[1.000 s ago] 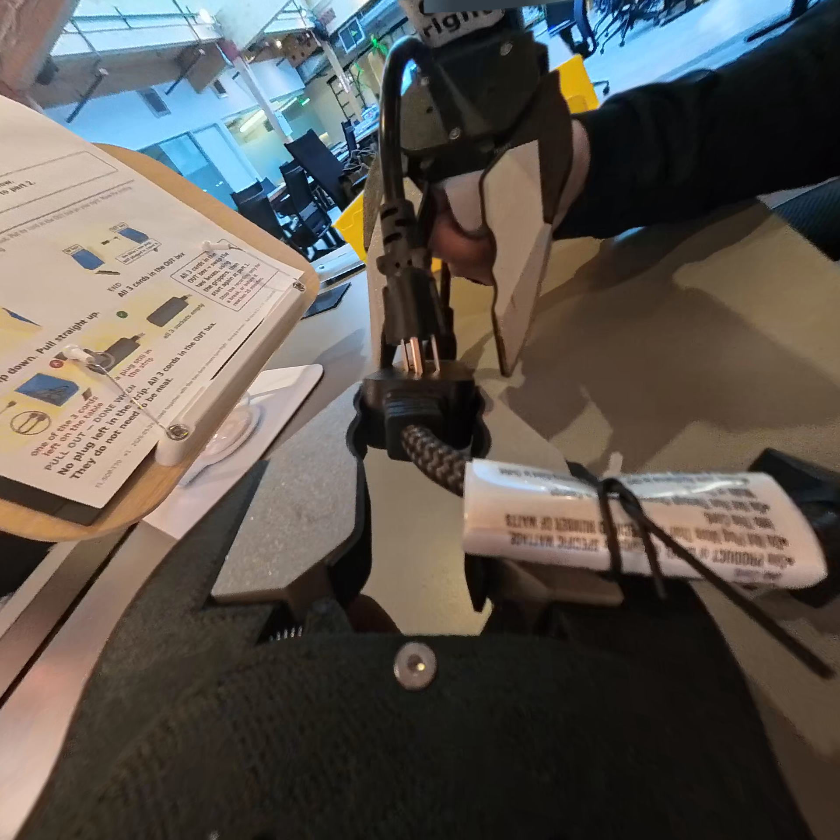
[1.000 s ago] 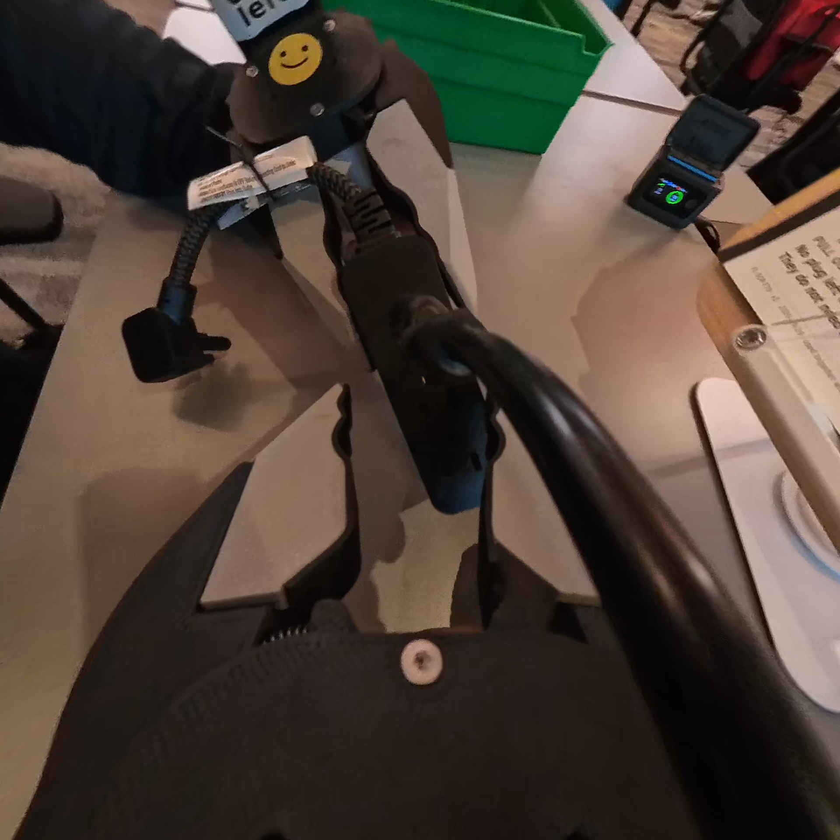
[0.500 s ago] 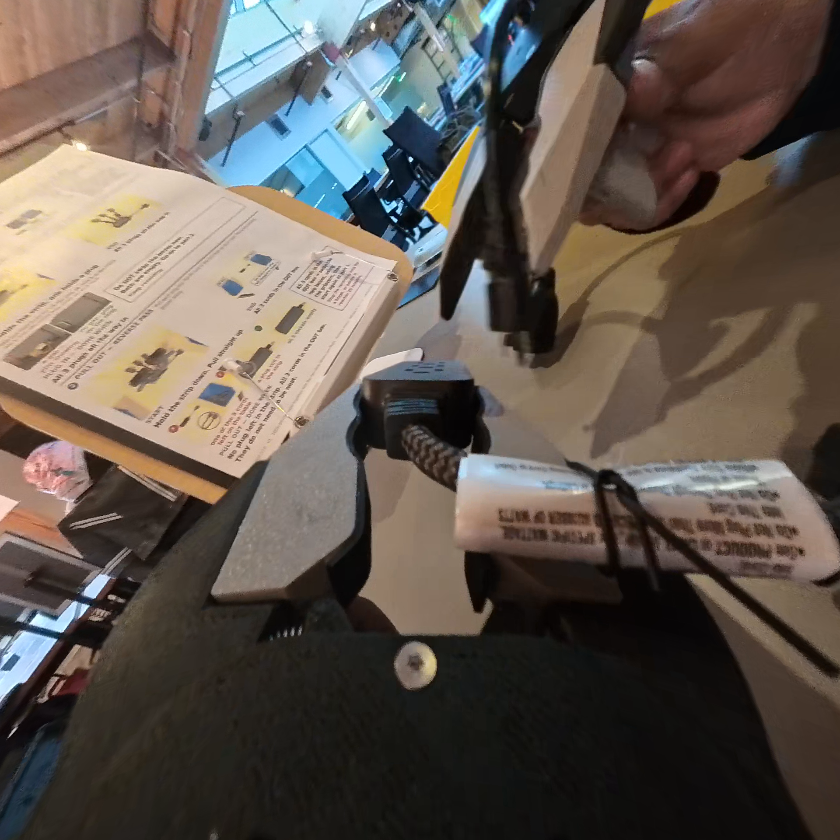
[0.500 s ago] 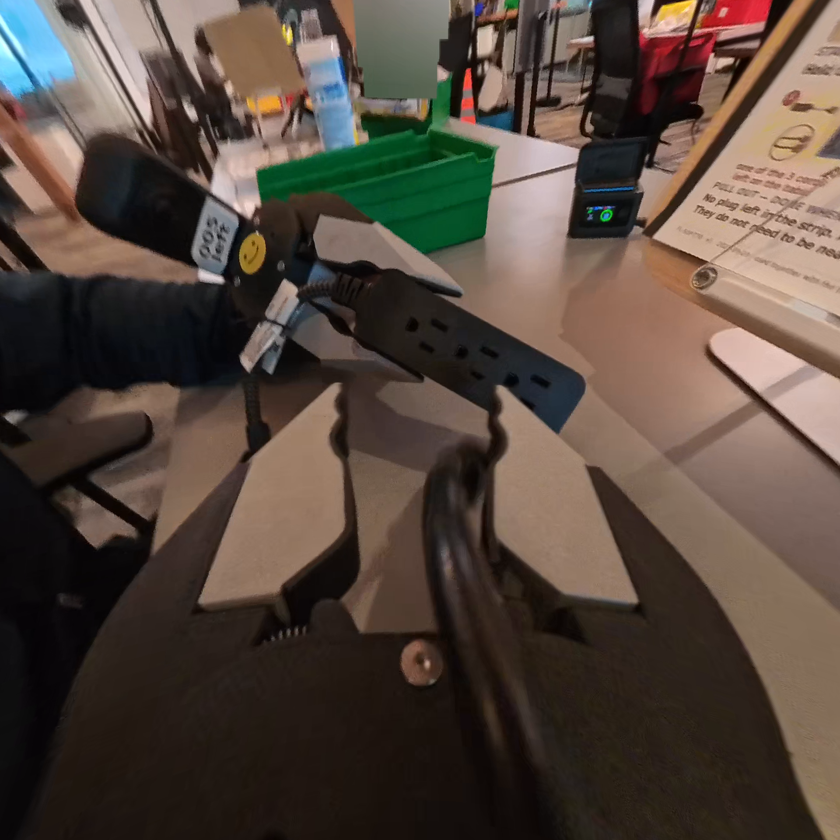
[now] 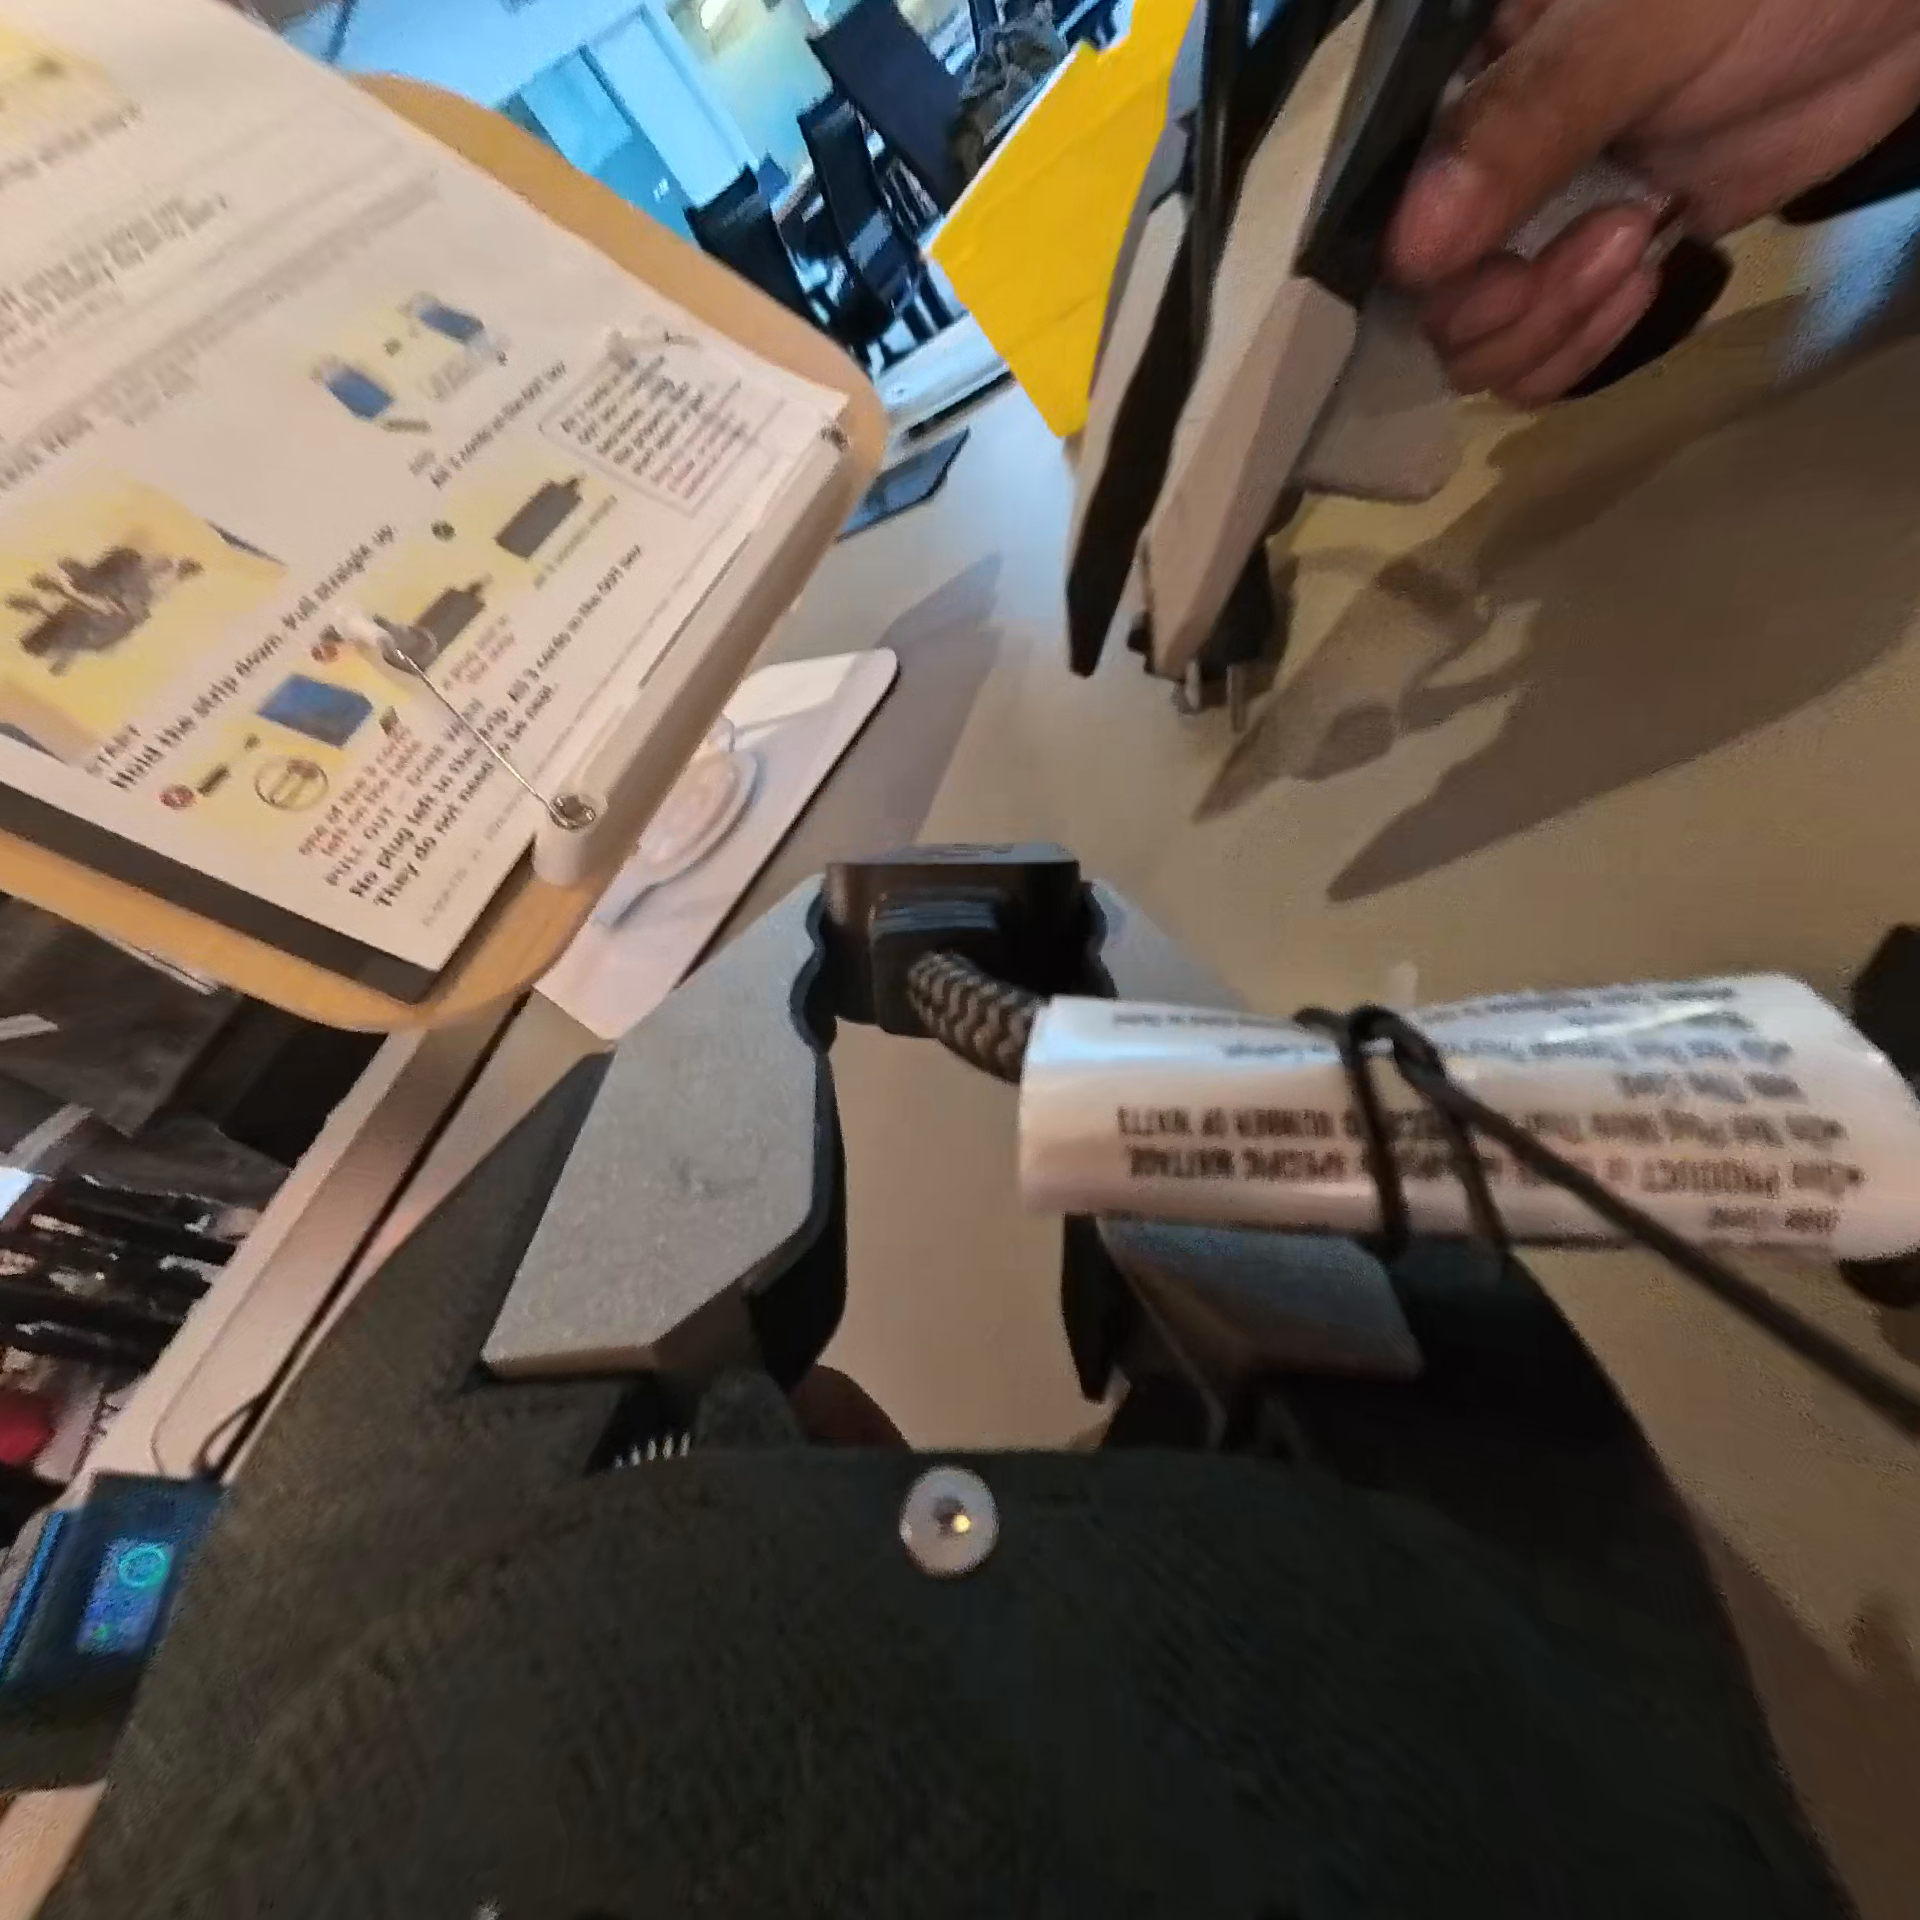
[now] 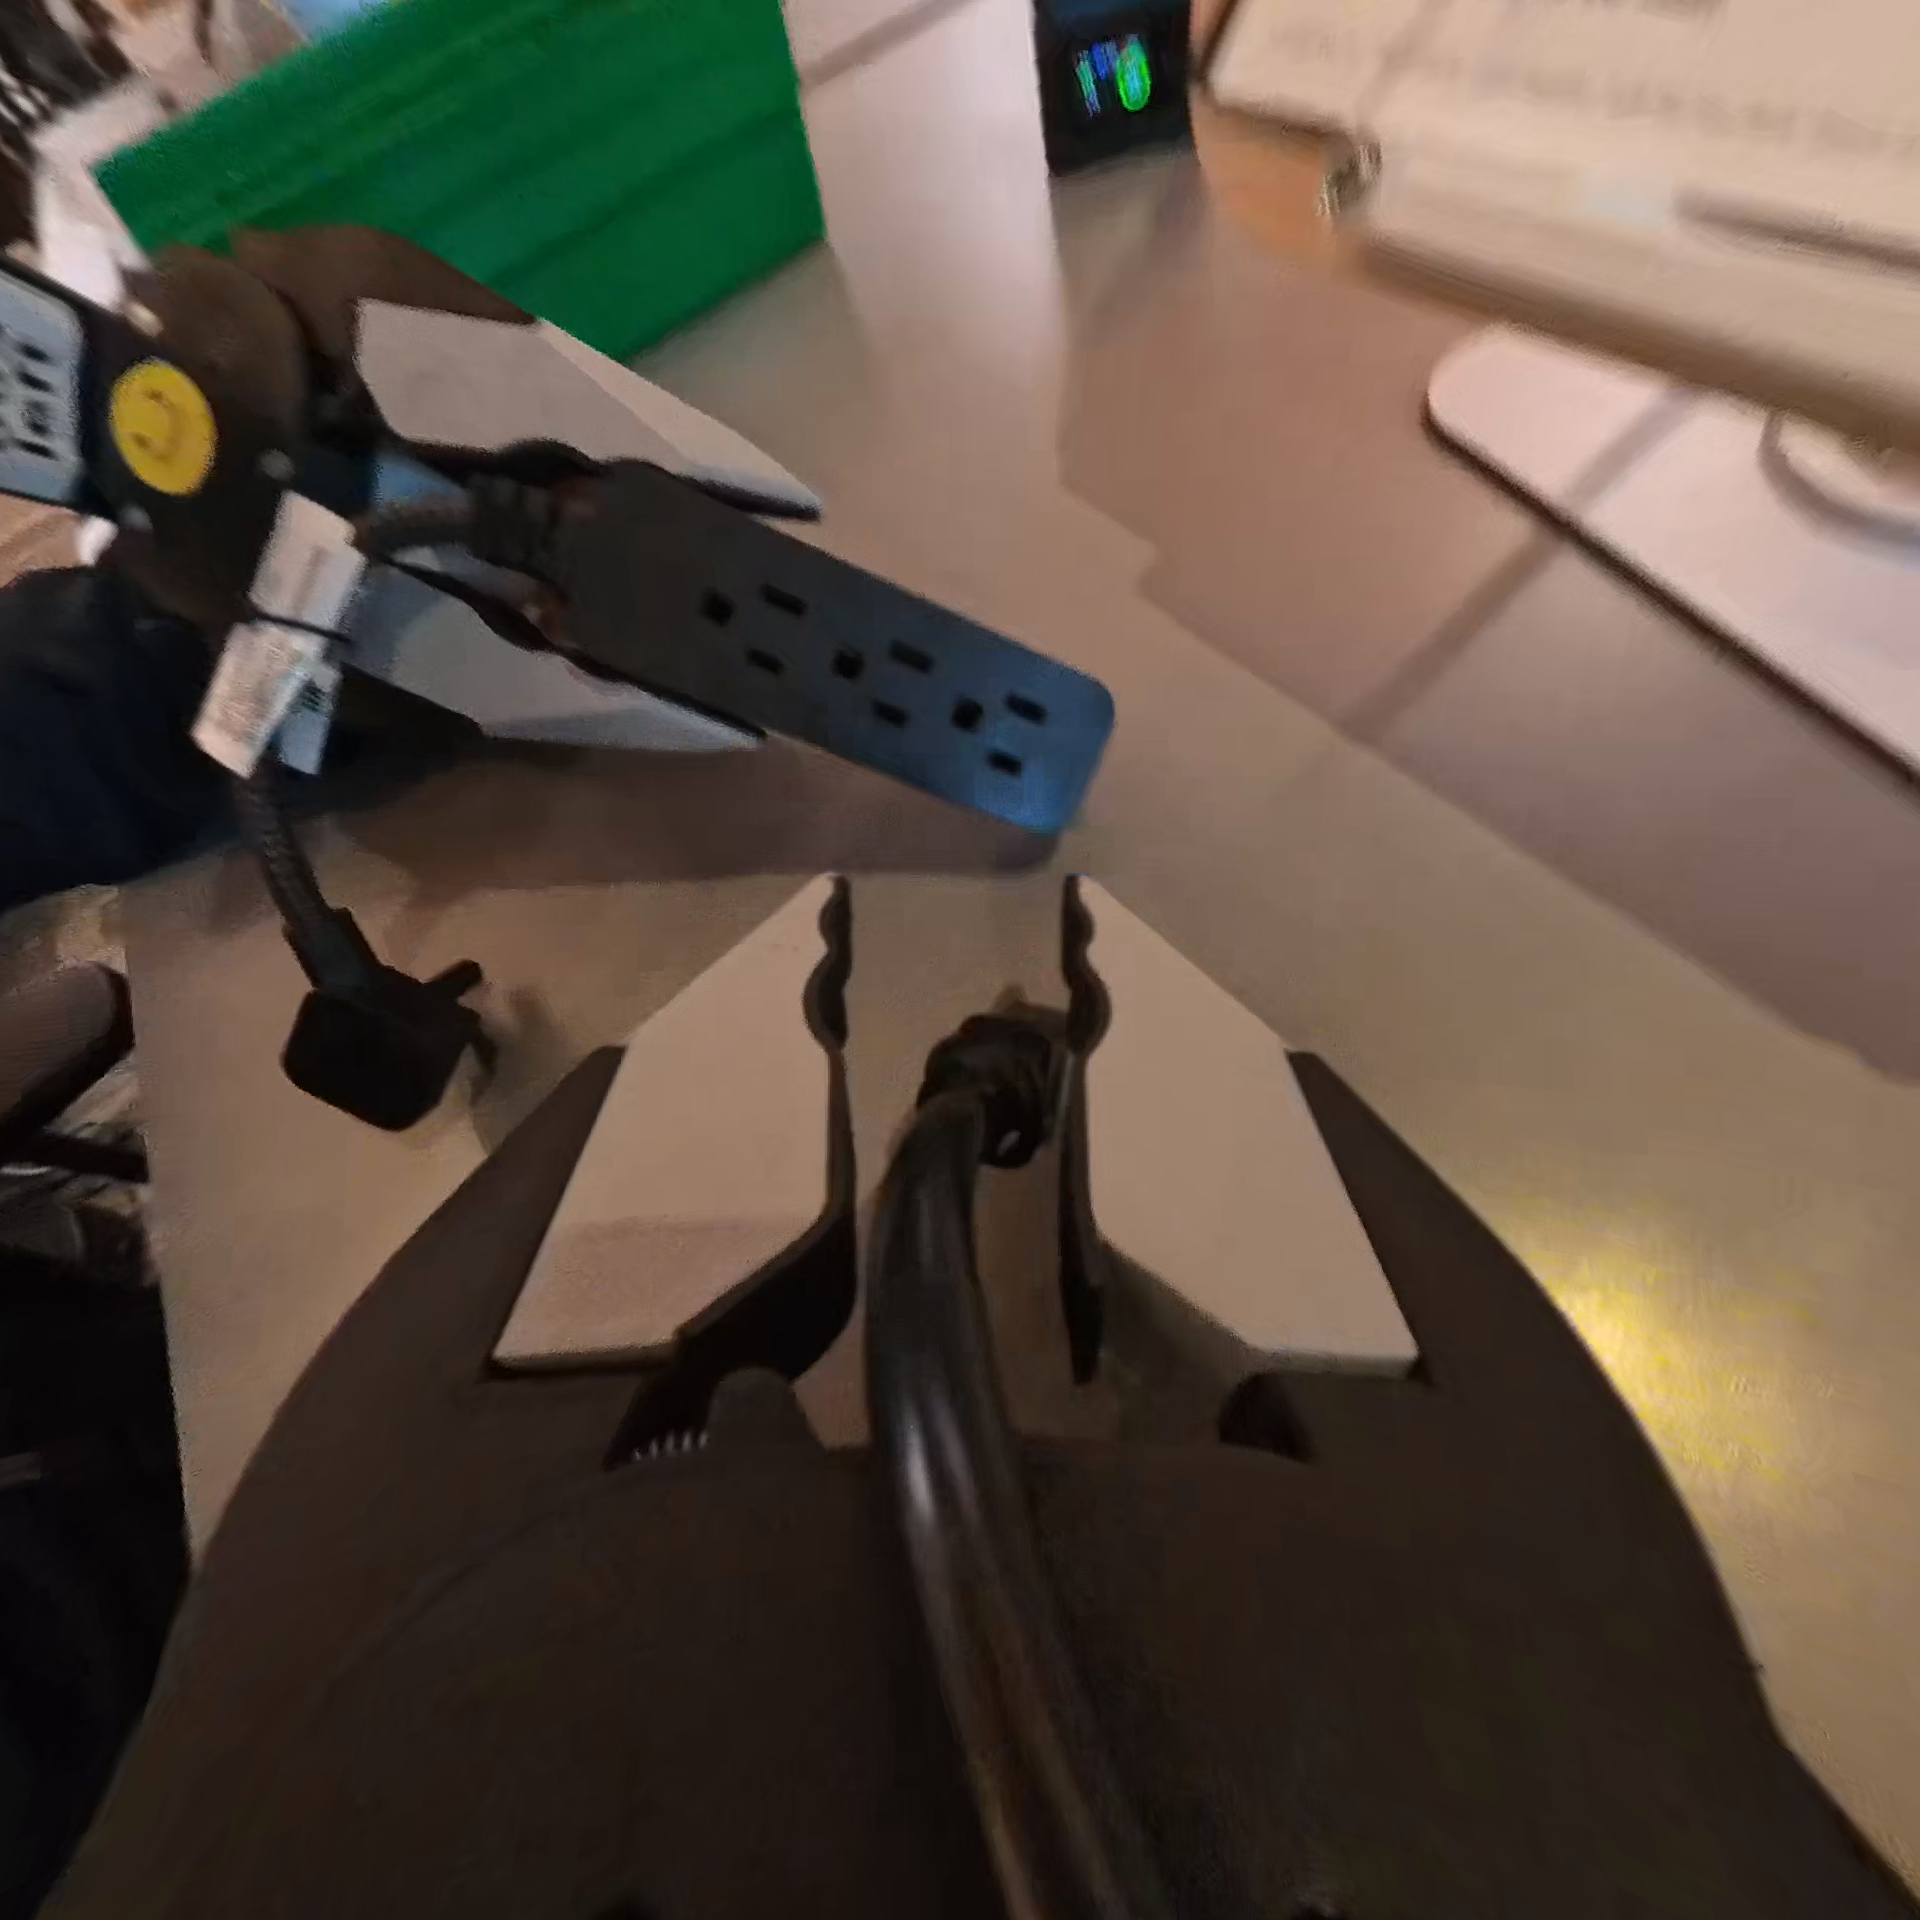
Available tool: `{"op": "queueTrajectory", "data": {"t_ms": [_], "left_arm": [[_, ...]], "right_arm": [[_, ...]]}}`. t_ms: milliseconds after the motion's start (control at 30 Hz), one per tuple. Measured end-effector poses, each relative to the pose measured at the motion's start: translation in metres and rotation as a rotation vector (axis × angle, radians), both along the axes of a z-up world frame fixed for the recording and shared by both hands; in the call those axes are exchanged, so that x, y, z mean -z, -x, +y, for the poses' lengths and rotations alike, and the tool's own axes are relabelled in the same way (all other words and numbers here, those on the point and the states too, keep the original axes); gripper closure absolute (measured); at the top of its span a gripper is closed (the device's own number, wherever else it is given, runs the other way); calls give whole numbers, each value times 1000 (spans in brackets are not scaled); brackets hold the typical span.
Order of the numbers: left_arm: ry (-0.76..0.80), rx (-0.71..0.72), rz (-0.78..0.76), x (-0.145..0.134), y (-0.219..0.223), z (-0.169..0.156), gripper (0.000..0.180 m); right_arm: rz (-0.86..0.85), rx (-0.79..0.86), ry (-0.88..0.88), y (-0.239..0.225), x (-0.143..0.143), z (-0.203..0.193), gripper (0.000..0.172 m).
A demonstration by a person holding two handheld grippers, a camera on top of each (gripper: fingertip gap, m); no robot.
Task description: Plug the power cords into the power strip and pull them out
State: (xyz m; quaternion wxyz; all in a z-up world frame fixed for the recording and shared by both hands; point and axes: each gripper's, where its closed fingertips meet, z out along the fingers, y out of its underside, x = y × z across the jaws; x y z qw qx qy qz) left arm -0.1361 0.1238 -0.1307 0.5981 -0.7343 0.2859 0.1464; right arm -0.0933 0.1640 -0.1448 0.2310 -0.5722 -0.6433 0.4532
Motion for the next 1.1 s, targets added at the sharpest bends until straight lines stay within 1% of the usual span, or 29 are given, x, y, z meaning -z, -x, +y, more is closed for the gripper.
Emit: {"op": "queueTrajectory", "data": {"t_ms": [33,100,133,167,200,333,400,433,500,533,567,633,667,733,833,900,967,1000,1033,1100], "left_arm": [[7,-7,-6,2,2,1,138],[6,-5,-6,2,1,1,139],[7,-4,-6,2,0,1,139],[8,-3,-4,2,0,1,139],[8,-4,-2,2,0,1,139],[10,-7,1,2,0,1,139],[10,-9,3,2,0,1,139],[10,-10,3,2,0,1,139],[9,-12,1,1,0,1,139],[8,-13,-1,1,0,2,139],[8,-13,-2,1,-1,2,139],[8,-14,-2,1,-1,3,139],[8,-16,3,1,0,2,139],[3,-26,24,0,2,0,139],[1,-27,46,-2,3,-3,139],[7,-23,45,-2,2,-4,139],[10,-25,38,-1,1,-2,139],[10,-26,34,-1,1,-2,139],[10,-26,33,-1,1,-2,139],[8,-27,37,-2,2,-2,139]], "right_arm": [[-50,10,16,-3,9,2,128],[-126,25,32,-11,24,5,125],[-133,32,22,-14,28,5,138],[-146,37,5,-18,30,6,144],[-154,44,-16,-22,32,6,143],[-182,88,-110,-37,38,5,136],[-270,114,-199,-49,48,8,119],[-320,114,-258,-55,51,10,122],[-473,27,-377,-72,51,8,159],[-558,-24,-433,-79,45,9,157],[-638,-64,-496,-81,36,13,149],[-722,-105,-618,-71,12,24,123],[-740,-124,-632,-65,4,26,122],[-774,-128,-590,-58,-1,27,121],[-782,-161,-460,-74,17,14,119],[-794,-228,-301,-96,34,-8,119],[-798,-314,-122,-118,41,-36,120],[-785,-348,-67,-127,38,-47,122],[-758,-356,-53,-130,33,-51,124],[-669,-290,-114,-124,15,-38,129]]}}
